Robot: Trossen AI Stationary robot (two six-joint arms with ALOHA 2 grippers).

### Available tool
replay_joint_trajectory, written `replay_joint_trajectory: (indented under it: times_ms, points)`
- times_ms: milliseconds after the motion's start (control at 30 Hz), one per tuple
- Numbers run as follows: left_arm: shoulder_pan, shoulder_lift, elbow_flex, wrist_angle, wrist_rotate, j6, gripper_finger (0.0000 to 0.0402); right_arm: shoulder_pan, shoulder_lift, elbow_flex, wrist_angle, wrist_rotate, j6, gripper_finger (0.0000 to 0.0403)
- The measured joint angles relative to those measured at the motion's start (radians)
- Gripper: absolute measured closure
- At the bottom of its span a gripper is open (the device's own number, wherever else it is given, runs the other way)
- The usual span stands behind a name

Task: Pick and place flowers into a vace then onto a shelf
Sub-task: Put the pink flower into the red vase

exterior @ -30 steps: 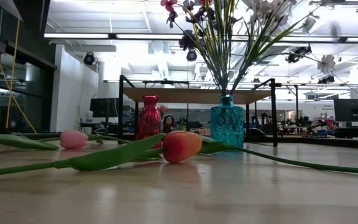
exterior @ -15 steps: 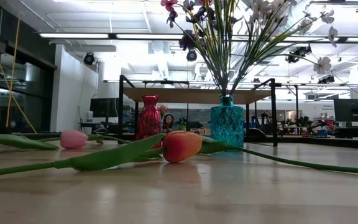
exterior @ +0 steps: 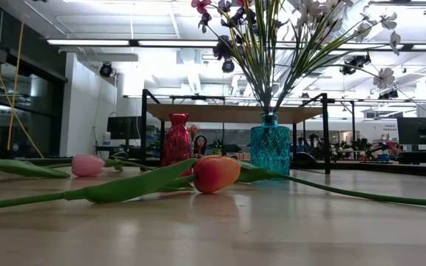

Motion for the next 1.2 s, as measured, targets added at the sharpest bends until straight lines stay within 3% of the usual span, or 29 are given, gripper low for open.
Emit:
replay_joint_trajectory:
  times_ms: [267, 433, 700, 1200]
  points:
    - [0.054, 0.0, -0.025, 0.0, -0.119, 0.013, 0.0103, 0.0, 0.0, 0.0, 0.032, 0.024, 0.021, 0.0197]
    - [0.079, 0.0, -0.141, 0.039, -0.066, 0.019, 0.0103, 0.0, 0.0, 0.0, 0.055, 0.024, 0.043, 0.0197]
    - [0.085, -0.031, -0.366, 0.356, 0.06, 0.021, 0.0103, 0.0, 0.0, 0.0, 0.061, 0.041, 0.043, 0.0196]
    - [0.083, -0.052, -0.414, 0.387, 0.033, 0.001, 0.0103, 0.0, 0.0, 0.0, 0.051, 0.099, 0.041, 0.0197]
